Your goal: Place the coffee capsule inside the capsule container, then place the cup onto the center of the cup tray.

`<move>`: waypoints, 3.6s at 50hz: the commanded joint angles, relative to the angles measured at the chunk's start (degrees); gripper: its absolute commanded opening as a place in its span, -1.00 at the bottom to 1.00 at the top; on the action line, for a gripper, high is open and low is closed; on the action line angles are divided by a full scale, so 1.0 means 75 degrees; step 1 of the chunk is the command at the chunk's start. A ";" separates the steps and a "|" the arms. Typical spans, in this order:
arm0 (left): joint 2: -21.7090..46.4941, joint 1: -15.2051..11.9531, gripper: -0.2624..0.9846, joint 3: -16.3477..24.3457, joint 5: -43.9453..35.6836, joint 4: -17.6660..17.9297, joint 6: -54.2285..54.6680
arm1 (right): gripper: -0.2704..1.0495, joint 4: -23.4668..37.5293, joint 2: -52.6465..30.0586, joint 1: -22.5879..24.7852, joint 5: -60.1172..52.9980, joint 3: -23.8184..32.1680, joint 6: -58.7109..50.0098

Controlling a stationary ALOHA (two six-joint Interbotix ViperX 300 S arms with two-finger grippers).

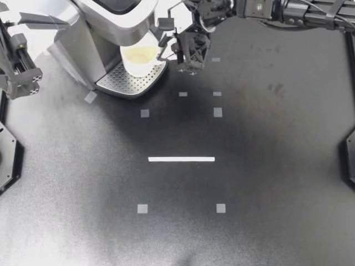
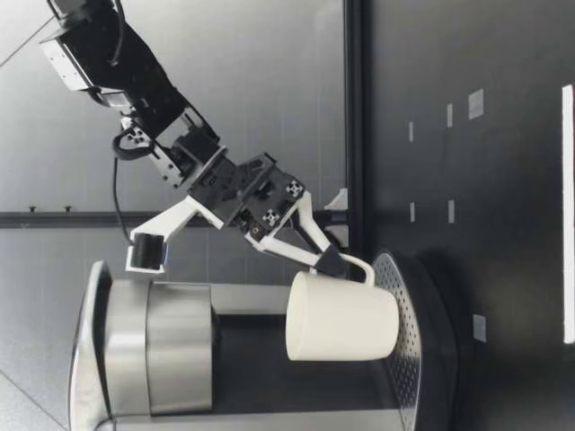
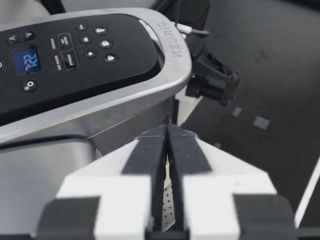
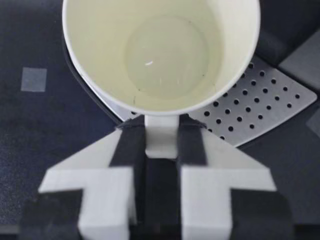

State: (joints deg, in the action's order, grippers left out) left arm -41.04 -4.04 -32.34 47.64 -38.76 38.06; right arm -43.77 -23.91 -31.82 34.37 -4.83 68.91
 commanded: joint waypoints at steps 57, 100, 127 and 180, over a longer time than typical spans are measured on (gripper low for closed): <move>0.1383 -0.1969 -0.43 0.1230 -0.0656 -0.0340 0.0141 | 0.17 -0.1102 0.3105 -0.0187 -0.0492 -0.2637 -0.0527; 0.3023 -0.3164 -0.43 0.2930 0.0387 0.2895 -0.3668 | 0.03 -0.1336 0.3457 -0.0187 -0.0516 -0.3281 -0.0445; 0.3117 -0.3398 -0.43 0.2637 0.0246 0.2895 -0.3656 | 0.03 -0.1336 0.3398 -0.0187 -0.0480 -0.3281 -0.0445; 0.3012 -0.2918 -0.43 0.2742 -0.0375 0.3012 -0.3609 | 0.02 -0.1348 0.3445 -0.0187 -0.0504 -0.3281 -0.0445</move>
State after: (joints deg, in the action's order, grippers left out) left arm -18.11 -26.02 -12.57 45.18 -16.26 10.90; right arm -53.61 0.18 -32.87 30.76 -30.15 65.57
